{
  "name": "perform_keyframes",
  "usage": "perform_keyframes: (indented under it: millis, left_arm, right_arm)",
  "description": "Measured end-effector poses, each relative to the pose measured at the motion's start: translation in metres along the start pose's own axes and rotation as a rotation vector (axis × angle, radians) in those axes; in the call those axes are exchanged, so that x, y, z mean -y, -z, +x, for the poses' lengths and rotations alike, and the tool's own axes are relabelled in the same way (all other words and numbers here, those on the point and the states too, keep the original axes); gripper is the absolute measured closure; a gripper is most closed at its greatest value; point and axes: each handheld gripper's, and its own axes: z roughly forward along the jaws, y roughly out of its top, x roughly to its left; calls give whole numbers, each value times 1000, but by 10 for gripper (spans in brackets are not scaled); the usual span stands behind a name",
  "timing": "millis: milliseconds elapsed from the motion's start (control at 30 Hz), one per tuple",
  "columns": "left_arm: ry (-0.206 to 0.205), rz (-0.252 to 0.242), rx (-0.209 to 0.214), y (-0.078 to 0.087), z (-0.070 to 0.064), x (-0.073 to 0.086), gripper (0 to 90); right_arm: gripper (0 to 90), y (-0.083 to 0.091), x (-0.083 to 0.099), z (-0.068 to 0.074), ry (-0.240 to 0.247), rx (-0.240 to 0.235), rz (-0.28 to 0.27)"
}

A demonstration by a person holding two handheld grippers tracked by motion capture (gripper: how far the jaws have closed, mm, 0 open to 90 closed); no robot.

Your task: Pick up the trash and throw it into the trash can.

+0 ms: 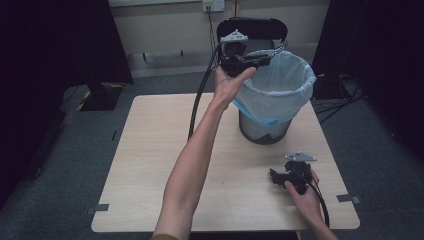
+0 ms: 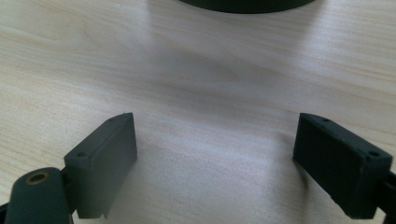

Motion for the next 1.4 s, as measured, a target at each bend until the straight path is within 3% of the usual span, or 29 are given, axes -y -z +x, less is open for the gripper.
perform_keyframes:
  millis: [33, 133, 233, 433, 633, 800, 933, 967, 1133, 1400]
  left_arm:
    - [3, -7, 1, -2, 1, 1, 794]
    - [17, -21, -14, 2, 4, 1, 653]
    - [38, -30, 2, 8, 6, 1, 541]
    - [51, -29, 0, 18, 8, 3, 381]
    - [44, -19, -29, 31, 9, 11, 262]
    - [35, -8, -64, 42, 12, 15, 202]
    - [40, 5, -69, 59, 13, 19, 212]
    - [35, -11, -82, 71, 12, 21, 210]
    - [47, -22, -108, 91, 15, 26, 199]
    - [13, -6, -153, 119, 13, 37, 218]
  right_arm:
    - [126, 0, 0, 0, 0, 0, 0]
    - [127, 0, 0, 0, 1, 0, 0]
    - [126, 0, 0, 0, 2, -1, 0]
    - [127, 0, 0, 0, 1, 0, 0]
    - [127, 0, 0, 0, 2, -1, 0]
    - [126, 0, 0, 0, 1, 0, 0]
    - [126, 0, 0, 0, 1, 0, 0]
    - [126, 0, 0, 0, 1, 0, 0]
    - [126, 0, 0, 0, 1, -1, 0]
    - [126, 0, 0, 0, 0, -1, 1]
